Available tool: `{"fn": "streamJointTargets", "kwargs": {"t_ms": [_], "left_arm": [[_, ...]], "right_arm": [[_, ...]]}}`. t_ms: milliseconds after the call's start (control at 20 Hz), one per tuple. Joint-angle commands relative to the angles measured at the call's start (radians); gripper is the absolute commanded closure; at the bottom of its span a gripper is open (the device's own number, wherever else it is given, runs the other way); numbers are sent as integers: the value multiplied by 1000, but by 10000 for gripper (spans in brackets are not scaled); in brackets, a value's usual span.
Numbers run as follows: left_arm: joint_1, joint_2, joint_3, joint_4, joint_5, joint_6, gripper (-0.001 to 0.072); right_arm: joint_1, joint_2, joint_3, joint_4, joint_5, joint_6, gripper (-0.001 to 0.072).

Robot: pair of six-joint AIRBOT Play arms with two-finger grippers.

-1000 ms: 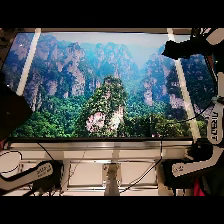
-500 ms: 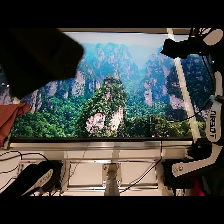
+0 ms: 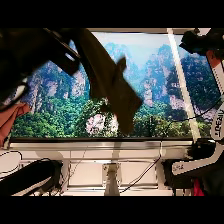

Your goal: Fold the clothes and pants, and hang the long-sleeved shirts on hangers.

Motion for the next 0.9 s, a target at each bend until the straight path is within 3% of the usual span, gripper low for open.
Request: {"fn": "streamJointTargets", "kwargs": {"t_ms": [0, 150, 250, 350, 450, 550, 700, 850], "left_arm": [[-69, -55, 1, 13, -48, 0, 684], [-68, -130, 1, 21, -82, 0, 684], [-62, -188, 2, 76, 7, -3, 684], [-6, -240, 6, 91, 201, -107, 685], [90, -282, 29, 90, 374, -300, 685], [171, -315, 72, 87, 445, -356, 685], [248, -332, 95, 58, 386, -356, 685], [300, -374, 89, 53, -27, -341, 685]], "right_arm": [[-27, 1, 42, -10, 74, 4, 694], [-27, 0, 41, -5, 79, 4, 694], [-27, 0, 41, -6, 80, 4, 694], [-27, -1, 41, -6, 82, 4, 694], [-27, -1, 41, -6, 100, 4, 694], [-27, -2, 41, -13, 116, 1, 694], [-27, -3, 41, -13, 117, -3, 694], [-27, -5, 41, -12, 121, -3, 693]]}}
